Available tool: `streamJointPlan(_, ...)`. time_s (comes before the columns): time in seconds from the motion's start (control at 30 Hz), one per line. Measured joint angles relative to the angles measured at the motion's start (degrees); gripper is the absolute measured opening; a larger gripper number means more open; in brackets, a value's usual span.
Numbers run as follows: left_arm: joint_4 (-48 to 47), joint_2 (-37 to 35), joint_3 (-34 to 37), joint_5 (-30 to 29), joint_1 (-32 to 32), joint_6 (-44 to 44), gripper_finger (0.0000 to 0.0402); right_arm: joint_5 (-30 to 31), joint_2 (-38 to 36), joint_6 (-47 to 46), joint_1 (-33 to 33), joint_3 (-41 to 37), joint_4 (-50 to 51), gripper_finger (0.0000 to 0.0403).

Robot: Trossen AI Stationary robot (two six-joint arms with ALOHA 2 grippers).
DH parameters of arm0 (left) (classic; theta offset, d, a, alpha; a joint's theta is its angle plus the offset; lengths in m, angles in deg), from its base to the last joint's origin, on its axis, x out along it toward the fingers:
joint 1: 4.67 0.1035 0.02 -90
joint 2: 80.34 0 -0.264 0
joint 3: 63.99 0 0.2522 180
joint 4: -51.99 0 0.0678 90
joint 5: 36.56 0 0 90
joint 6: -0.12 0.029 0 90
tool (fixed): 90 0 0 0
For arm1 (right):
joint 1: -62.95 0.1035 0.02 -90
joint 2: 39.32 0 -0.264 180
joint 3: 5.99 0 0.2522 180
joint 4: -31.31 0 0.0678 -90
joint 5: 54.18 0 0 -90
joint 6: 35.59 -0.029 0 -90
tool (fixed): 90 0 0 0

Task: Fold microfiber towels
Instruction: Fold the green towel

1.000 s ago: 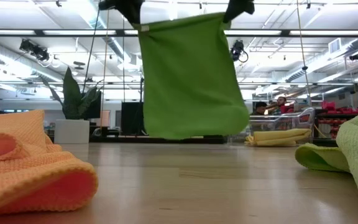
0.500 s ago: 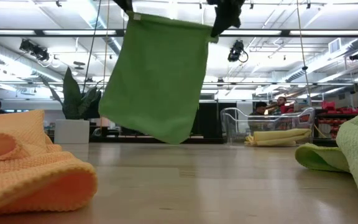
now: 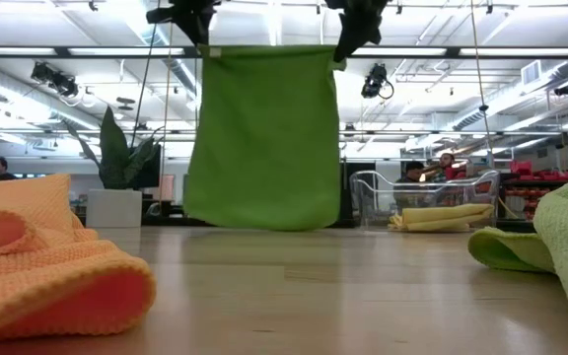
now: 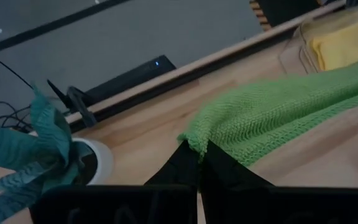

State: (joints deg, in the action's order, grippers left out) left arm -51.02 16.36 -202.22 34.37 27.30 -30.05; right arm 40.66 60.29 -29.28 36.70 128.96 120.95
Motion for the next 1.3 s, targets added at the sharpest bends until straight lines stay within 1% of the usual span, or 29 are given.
streamJointPlan(0.1,-0.2,0.0,1.5,0.7,-0.9,0.3,0.0006,-0.3,0.1,-1.0,1.4,0.0,2.8,0.0000)
streamJointPlan(0.37,-0.8,-1.0,6.7,-0.1,-4.7,-2.2,0.0006,-1.1,0.1,-5.2,6.7,-0.1,6.1,0.0000)
streamJointPlan(0.5,-0.2,-3.1,11.9,0.5,-7.1,-4.2,0.0006,-1.3,0.1,-6.8,8.9,-0.1,7.0,0.0000)
streamJointPlan(0.63,0.4,-6.9,18.0,0.5,-10.1,-7.8,0.0006,-1.4,0.1,-8.3,11.5,-0.8,6.5,0.0000)
streamJointPlan(0.8,1.4,-12.0,26.1,0.5,-15.7,-14.8,0.0006,-2.8,0.1,-10.4,15.6,-6.4,4.7,0.0000)
streamJointPlan(0.9,2.2,-15.2,31.4,0.6,-19.9,-18.8,0.0006,-5.0,0.1,-11.2,18.5,-11.4,0.5,0.0000)
streamJointPlan(1.0,4.0,-17.9,37.3,0.6,-24.3,-24.0,0.0006,-5.3,0.1,-11.9,21.3,-15.3,-2.6,0.0000)
streamJointPlan(1.1,7.5,-20.1,43.1,1.0,-28.4,-28.5,0.0006,-5.3,-0.2,-12.9,23.4,-18.6,-4.0,0.0000)
streamJointPlan(1.2,12.2,-22.3,48.4,1.3,-32.5,-32.4,0.0006,-5.4,-2.0,-15.4,25.3,-23.2,-8.0,0.0000)
streamJointPlan(1.3,15.4,-23.1,51.5,1.5,-36.4,-35.8,0.0006,-6.2,-4.1,-19.1,27.8,-28.0,-11.6,0.0000)
